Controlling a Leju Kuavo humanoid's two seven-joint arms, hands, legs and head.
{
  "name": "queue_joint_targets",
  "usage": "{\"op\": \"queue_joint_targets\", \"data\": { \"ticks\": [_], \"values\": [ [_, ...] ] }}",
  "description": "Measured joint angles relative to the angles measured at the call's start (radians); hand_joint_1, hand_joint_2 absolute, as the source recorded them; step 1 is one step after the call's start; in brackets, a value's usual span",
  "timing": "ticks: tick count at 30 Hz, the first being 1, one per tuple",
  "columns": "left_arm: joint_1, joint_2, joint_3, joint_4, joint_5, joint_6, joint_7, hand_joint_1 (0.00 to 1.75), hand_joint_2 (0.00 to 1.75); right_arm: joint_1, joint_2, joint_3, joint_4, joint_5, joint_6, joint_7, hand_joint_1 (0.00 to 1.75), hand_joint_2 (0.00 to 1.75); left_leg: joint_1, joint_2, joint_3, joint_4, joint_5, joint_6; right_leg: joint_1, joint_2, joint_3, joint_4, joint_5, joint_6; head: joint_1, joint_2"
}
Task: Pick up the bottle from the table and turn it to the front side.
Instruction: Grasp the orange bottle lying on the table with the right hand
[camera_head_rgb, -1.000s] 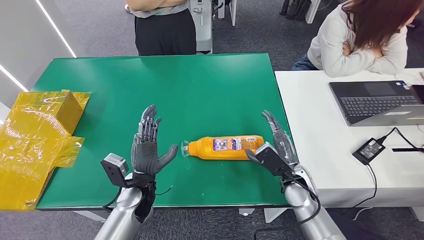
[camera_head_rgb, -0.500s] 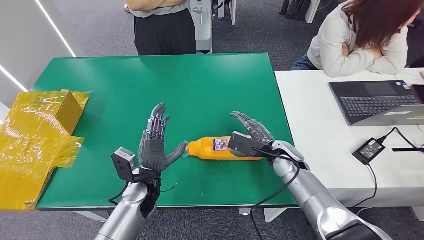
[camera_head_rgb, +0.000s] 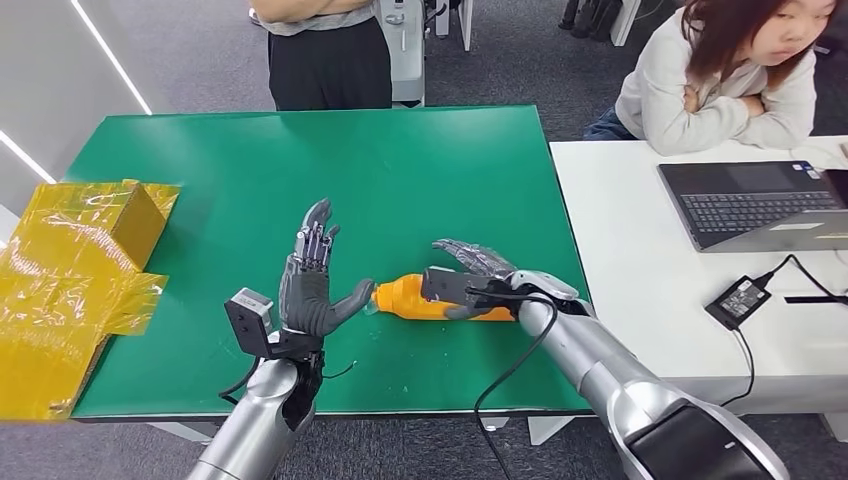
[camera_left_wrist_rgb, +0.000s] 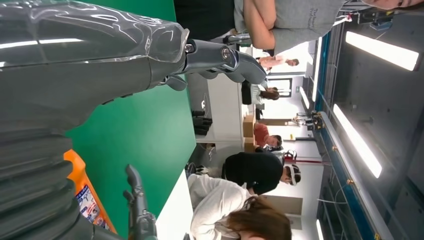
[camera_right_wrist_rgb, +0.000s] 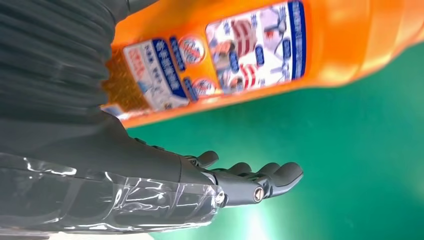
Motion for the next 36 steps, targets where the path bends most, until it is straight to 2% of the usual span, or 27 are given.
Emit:
{"op": "queue_joint_targets", "data": {
  "ticks": [13, 20, 21, 22, 25, 26, 32, 36],
  "values": [
    [0.006, 0.017, 0.0, 0.0, 0.004, 0.0, 0.009, 0.0, 1.75, -0.048, 0.003, 0.071, 0.074, 0.029, 0.071, 0.091, 0.0, 1.75, 0.0, 0.0, 0.001, 0.0, 0.0, 0.0, 0.0, 0.0, 0.0, 0.0, 0.0, 0.0, 0.0, 0.0],
    [0.007, 0.024, 0.0, 0.0, 0.015, 0.016, 0.017, 0.0, 1.75, -0.073, 0.003, 0.116, 0.094, 0.057, 0.075, 0.152, 0.04, 1.75, 0.0, 0.0, 0.0, 0.0, 0.0, 0.0, 0.0, 0.0, 0.0, 0.0, 0.0, 0.0, 0.0, 0.0],
    [0.007, 0.025, 0.0, 0.0, 0.016, 0.021, 0.017, 0.0, 1.75, -0.076, 0.003, 0.121, 0.096, 0.061, 0.075, 0.158, 0.13, 1.75, 0.0, 0.0, 0.0, 0.0, 0.0, 0.0, 0.0, 0.0, 0.0, 0.0, 0.0, 0.0, 0.0, 0.0],
    [0.007, 0.026, 0.0, 0.0, 0.017, 0.026, 0.017, 0.0, 1.75, -0.078, 0.003, 0.126, 0.097, 0.063, 0.075, 0.162, 0.29, 1.75, 0.0, 0.0, 0.0, 0.0, 0.0, 0.0, 0.0, 0.0, 0.0, 0.0, 0.0, 0.0, 0.0, 0.0],
    [0.009, 0.029, 0.0, 0.0, 0.018, 0.04, 0.018, 0.0, 1.75, -0.086, 0.003, 0.142, 0.102, 0.065, 0.082, 0.168, 1.12, 1.75, 0.0, 0.0, 0.0, 0.0, 0.0, 0.0, 0.0, 0.0, 0.0, 0.0, 0.0, 0.0, 0.0, 0.0],
    [0.01, 0.03, 0.0, 0.0, 0.019, 0.044, 0.018, 0.0, 1.75, -0.089, 0.003, 0.146, 0.103, 0.065, 0.085, 0.17, 1.31, 1.75, 0.0, 0.0, 0.0, 0.0, 0.0, 0.0, 0.0, 0.0, 0.0, 0.0, 0.0, 0.0, 0.0, 0.0],
    [0.026, 0.036, 0.001, -0.003, 0.02, 0.063, 0.023, 0.0, 1.75, -0.108, 0.003, 0.169, 0.108, 0.055, 0.112, 0.184, 1.68, 1.75, 0.0, 0.0, 0.0, 0.0, 0.0, 0.0, 0.0, 0.0, 0.0, 0.0, 0.0, 0.0, 0.0, 0.0],
    [0.037, 0.041, 0.001, -0.012, 0.02, 0.065, 0.027, 0.0, 1.75, -0.114, 0.003, 0.177, 0.108, 0.043, 0.118, 0.189, 1.74, 1.75, 0.0, 0.0, 0.0, 0.0, 0.0, 0.0, 0.0, 0.0, 0.0, 0.0, 0.0, 0.0, 0.0, 0.0]
  ]
}}
